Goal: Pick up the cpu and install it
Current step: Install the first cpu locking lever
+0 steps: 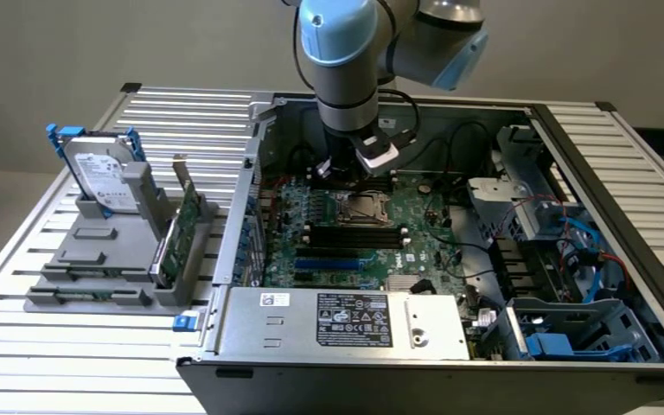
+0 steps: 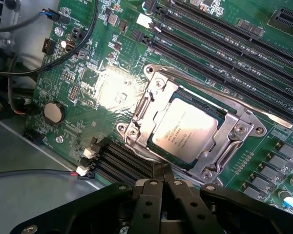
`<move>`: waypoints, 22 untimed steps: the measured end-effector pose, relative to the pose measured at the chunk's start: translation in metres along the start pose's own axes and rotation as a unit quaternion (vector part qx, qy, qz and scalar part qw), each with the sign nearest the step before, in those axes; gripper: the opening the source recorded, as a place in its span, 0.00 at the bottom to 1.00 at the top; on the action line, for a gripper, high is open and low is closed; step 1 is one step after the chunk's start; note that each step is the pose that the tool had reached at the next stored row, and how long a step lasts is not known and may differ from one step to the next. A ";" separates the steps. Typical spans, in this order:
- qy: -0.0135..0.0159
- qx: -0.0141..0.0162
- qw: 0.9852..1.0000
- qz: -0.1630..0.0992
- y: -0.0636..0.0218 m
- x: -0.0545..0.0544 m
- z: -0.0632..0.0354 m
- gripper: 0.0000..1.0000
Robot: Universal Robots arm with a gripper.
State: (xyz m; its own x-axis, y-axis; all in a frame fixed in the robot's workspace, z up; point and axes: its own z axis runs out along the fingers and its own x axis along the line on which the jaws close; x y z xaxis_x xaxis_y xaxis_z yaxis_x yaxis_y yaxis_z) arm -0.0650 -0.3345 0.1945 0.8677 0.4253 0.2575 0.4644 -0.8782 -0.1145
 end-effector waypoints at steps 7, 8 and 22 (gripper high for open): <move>-0.003 -0.006 1.000 -0.001 -0.0001 0.000 0.0000 0.11; -0.004 -0.007 1.000 -0.001 -0.0002 0.000 0.0000 0.11; -0.003 -0.007 1.000 -0.002 -0.0021 0.001 0.0005 0.11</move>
State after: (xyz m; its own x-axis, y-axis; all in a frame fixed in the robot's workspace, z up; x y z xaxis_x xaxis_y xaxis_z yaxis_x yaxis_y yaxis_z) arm -0.0648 -0.3319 0.1946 0.8672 0.4294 0.2521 0.4646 -0.8799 -0.0995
